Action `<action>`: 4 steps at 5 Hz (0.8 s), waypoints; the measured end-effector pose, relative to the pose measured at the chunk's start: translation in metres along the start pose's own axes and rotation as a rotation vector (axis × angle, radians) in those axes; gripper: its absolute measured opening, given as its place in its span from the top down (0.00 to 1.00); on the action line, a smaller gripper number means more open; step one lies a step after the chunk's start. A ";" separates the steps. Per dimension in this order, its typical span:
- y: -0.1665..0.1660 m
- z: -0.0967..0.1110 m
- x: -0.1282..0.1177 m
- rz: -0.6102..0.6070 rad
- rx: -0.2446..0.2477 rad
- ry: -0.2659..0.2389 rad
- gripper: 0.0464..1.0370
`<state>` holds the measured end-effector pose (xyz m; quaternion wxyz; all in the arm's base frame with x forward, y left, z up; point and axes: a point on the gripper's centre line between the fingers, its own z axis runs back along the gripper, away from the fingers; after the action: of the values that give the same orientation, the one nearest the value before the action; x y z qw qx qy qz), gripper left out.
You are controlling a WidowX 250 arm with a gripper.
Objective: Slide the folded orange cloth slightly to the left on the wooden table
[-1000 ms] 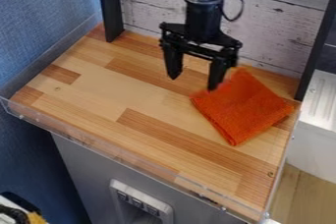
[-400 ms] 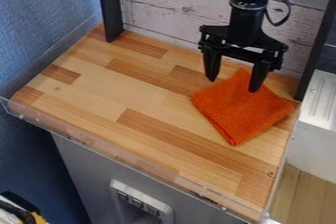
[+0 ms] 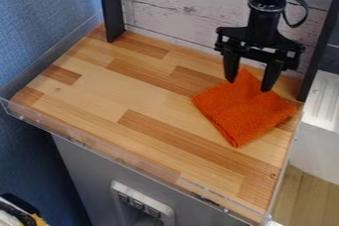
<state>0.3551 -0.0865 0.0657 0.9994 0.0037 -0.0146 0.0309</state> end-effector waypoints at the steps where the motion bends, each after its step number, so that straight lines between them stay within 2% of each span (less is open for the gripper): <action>1: -0.003 -0.015 0.004 0.001 0.004 0.023 0.65; 2: -0.005 -0.018 0.006 0.004 -0.007 0.015 0.87; 3: -0.004 -0.028 -0.001 0.013 -0.007 0.027 0.98; 4: -0.010 -0.036 -0.009 0.018 -0.009 0.037 0.99</action>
<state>0.3476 -0.0965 0.0297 0.9992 -0.0016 0.0037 0.0399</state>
